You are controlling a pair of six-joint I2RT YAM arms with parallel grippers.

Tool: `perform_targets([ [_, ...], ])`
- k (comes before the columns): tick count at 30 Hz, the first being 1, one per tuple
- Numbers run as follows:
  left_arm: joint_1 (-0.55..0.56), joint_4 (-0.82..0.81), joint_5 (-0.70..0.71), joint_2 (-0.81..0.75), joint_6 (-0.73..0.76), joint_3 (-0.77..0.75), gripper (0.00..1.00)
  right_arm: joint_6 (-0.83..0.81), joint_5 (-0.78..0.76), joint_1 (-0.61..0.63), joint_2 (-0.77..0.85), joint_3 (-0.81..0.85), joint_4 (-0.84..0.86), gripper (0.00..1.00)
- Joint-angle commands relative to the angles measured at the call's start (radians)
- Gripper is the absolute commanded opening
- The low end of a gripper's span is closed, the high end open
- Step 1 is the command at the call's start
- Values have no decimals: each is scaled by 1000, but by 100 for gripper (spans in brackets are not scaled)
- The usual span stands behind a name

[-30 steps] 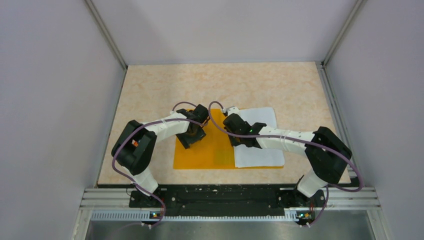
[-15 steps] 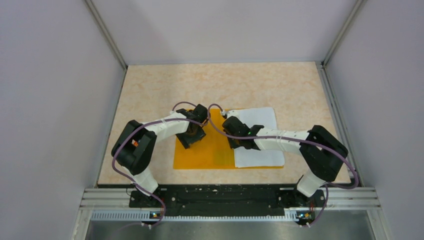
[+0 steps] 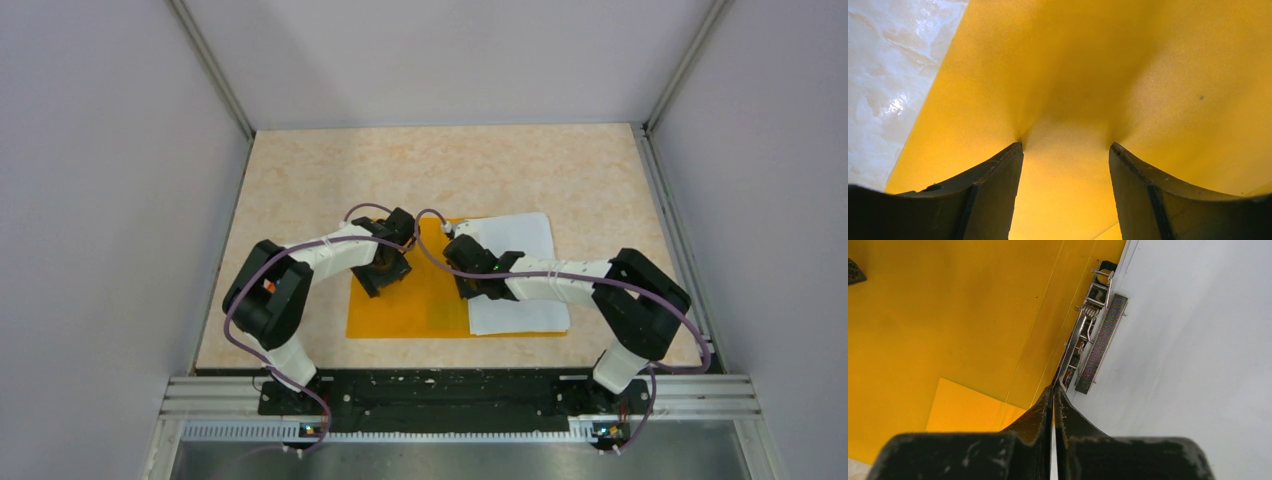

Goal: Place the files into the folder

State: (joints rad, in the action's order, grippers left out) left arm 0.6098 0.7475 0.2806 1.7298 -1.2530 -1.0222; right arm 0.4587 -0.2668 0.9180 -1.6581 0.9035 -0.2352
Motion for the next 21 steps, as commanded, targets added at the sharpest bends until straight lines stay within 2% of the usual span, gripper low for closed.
perform_targets([
  [1, -2, -130, -118, 181, -46, 155, 68, 28, 31, 8, -62, -44, -105, 0],
  [21, -7, -132, -120, 167, -30, 153, 68, 28, 1, 6, 7, 61, -162, 0],
])
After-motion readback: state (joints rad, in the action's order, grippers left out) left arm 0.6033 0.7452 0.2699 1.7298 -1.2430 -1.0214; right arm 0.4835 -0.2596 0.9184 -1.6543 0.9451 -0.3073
